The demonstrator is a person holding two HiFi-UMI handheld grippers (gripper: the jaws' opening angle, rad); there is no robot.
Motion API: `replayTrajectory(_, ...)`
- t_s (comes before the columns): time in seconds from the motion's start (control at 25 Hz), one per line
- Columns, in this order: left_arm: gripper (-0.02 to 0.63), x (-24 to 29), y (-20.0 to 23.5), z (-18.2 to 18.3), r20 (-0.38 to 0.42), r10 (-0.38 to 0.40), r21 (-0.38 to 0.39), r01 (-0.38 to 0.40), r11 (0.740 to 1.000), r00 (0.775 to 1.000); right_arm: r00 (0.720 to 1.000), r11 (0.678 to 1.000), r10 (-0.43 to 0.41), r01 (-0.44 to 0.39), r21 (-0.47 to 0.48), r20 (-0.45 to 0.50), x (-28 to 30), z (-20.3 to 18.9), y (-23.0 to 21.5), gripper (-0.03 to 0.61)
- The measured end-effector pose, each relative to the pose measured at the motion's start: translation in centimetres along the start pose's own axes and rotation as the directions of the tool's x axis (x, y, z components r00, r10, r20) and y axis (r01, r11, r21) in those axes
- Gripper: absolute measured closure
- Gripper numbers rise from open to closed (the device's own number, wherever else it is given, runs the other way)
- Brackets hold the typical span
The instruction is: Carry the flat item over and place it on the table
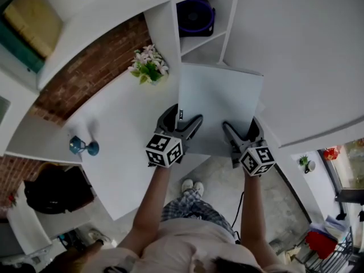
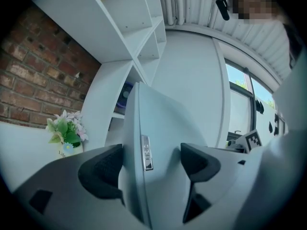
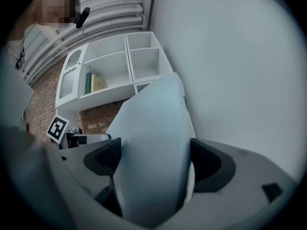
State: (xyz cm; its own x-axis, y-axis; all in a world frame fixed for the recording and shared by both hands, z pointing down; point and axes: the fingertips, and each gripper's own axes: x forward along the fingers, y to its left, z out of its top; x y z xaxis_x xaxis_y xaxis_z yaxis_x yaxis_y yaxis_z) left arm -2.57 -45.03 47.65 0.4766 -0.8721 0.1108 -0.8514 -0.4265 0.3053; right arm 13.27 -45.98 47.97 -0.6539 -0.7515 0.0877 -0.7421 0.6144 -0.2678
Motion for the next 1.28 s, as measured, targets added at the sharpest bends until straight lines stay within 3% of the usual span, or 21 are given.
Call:
replayTrajectory(0.64,0.250,1.9,6.5,-9.7,-0.169,0.083,-0.124,-0.105,0.987,0.982,0.974,0.995,0.027,-0.005,0.099,-0.223,5.1,-10.3,-2.9,0.124)
replayTrajectory(0.84,0.250,2.3,8.0,-10.9,-0.179,0.115,-0.180,-0.147,0.973,0.977,0.963,0.992,0.041,-0.006,0.128,-0.268,6.7,-11.6,-3.4,0.121)
replayTrajectory(1.04,0.250,3.0,9.4,-11.8,-0.213,0.134,-0.219,-0.181,0.959,0.968,0.932,0.990,0.040,0.013,0.144,-0.359,8.2,-12.6,-4.0,0.116)
replayTrajectory(1.28,0.250,3.7,10.4,-13.3,-0.295,0.138,-0.256,-0.217,0.942,0.946,0.864,0.985,0.022,0.067,0.158,-0.503,9.2,-14.2,-4.6,0.115)
